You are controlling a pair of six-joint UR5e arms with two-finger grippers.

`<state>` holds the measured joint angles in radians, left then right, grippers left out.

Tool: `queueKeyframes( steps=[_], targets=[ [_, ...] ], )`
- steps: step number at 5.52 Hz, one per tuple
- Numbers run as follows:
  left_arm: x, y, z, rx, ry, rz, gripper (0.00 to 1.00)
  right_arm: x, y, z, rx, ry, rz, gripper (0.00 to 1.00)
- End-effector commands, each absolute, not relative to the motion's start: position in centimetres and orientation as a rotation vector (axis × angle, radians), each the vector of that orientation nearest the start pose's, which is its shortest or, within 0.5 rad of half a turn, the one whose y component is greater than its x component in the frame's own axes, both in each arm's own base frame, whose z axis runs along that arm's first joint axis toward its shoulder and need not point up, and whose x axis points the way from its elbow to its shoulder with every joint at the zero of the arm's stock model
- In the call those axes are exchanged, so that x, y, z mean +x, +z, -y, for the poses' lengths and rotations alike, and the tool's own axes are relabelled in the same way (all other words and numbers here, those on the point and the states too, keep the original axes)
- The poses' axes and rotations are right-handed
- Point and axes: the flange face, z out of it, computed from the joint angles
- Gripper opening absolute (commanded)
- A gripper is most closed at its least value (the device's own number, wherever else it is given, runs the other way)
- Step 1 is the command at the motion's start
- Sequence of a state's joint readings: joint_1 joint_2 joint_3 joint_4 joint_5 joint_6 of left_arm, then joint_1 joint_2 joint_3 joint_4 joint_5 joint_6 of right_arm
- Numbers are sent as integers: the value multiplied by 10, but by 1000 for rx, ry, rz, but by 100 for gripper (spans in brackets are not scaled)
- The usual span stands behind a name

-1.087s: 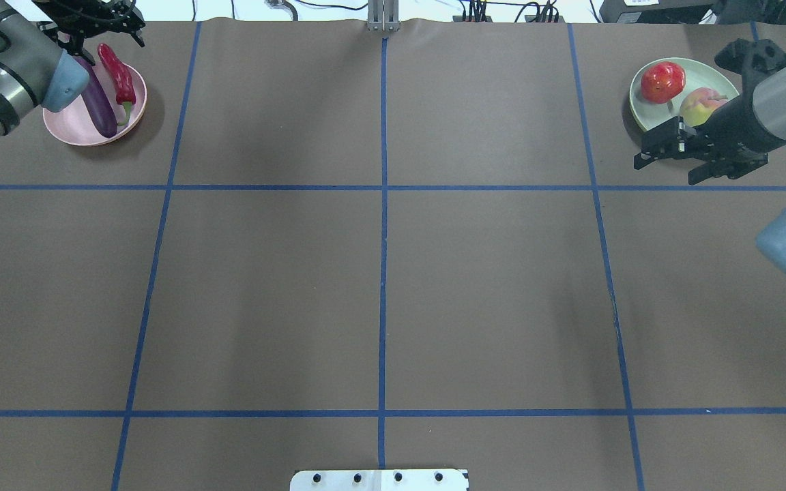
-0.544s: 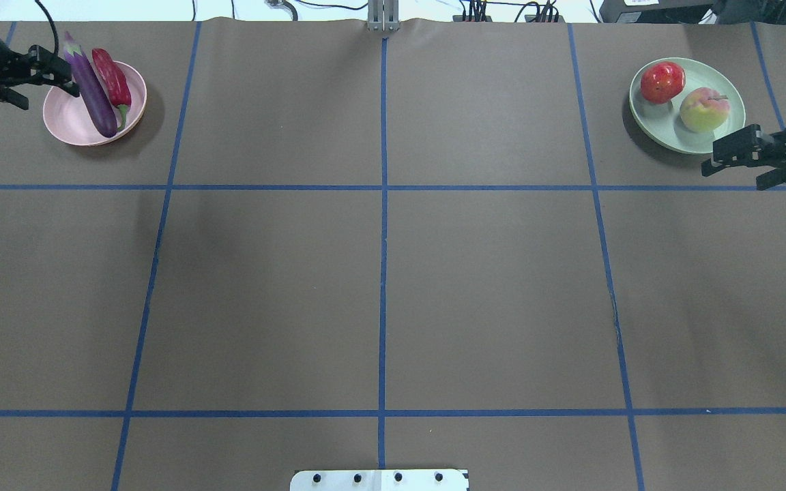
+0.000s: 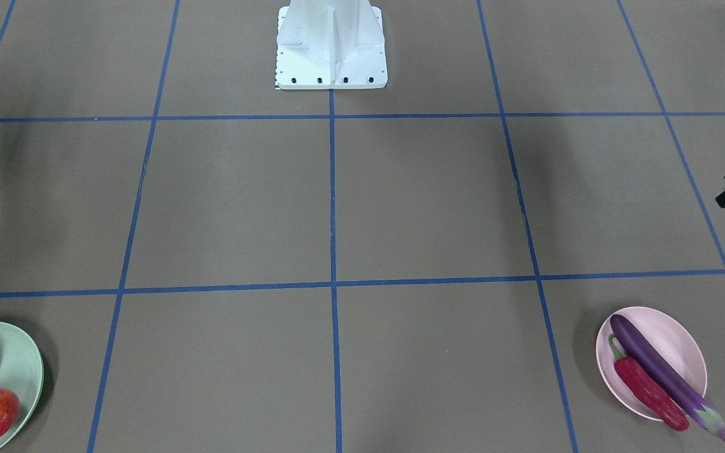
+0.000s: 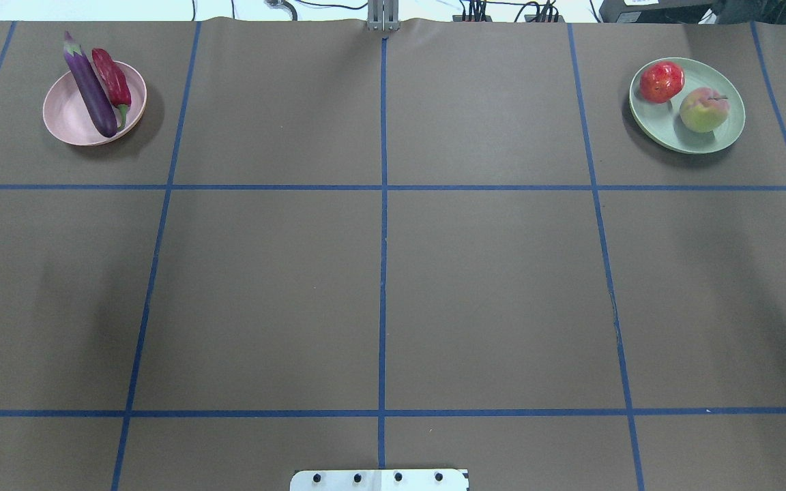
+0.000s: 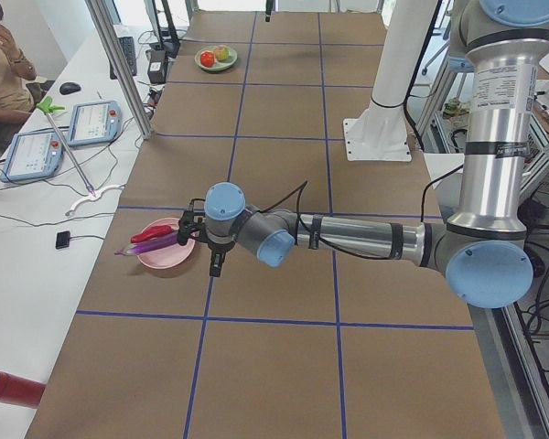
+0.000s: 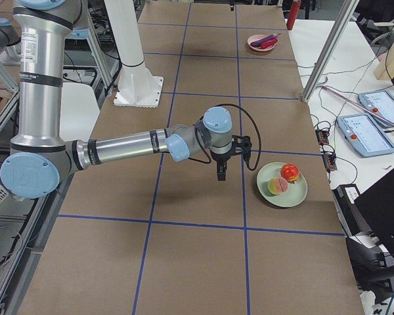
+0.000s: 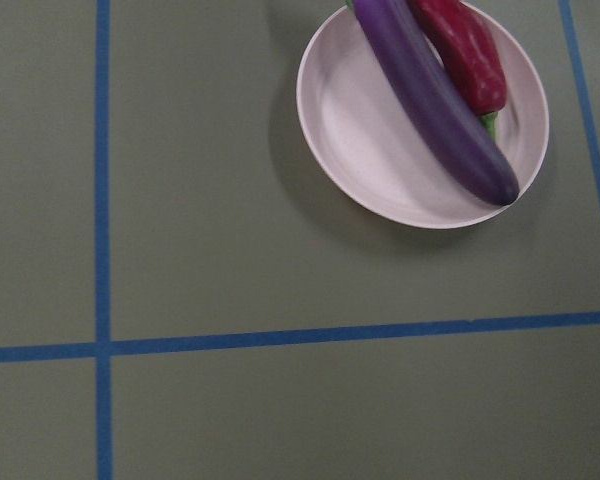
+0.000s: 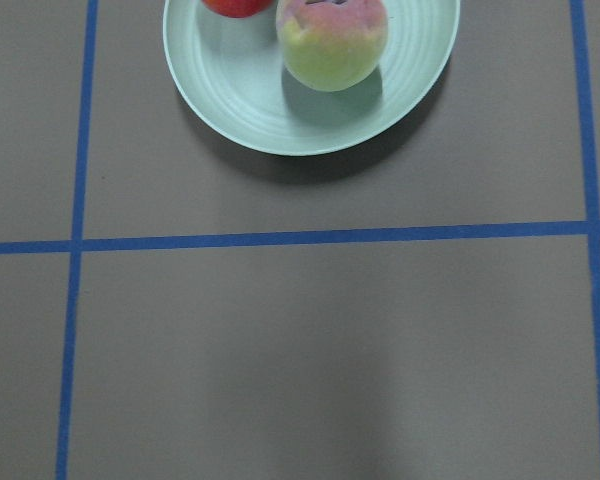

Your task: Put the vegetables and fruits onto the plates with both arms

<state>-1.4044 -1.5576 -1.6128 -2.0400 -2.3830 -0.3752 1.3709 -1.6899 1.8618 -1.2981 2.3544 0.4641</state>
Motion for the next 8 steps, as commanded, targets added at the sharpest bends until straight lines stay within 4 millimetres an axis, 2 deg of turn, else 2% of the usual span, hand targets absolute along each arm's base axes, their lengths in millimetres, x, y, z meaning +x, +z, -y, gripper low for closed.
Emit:
queueKeyframes(
  steps=[1,2,4,5,6,7,8],
  targets=[
    [-28,611,495,208,74,-836,100,24,562,454,164,6,810,100],
    [-38,601,488,163,92,-827,100,41,571,452,159,-72,780,100],
    [-38,600,475,102,71,-829,100,42,576,452,148,-75,777,100],
    [-38,578,475,54,49,-828,100,41,577,453,145,-74,782,100],
    [-38,566,468,42,44,-827,100,41,577,454,143,-70,785,100],
    [-37,562,466,51,52,-831,100,42,579,454,139,-61,780,100],
    [-38,562,467,73,67,-822,100,42,588,465,125,-54,769,100]
  ],
)
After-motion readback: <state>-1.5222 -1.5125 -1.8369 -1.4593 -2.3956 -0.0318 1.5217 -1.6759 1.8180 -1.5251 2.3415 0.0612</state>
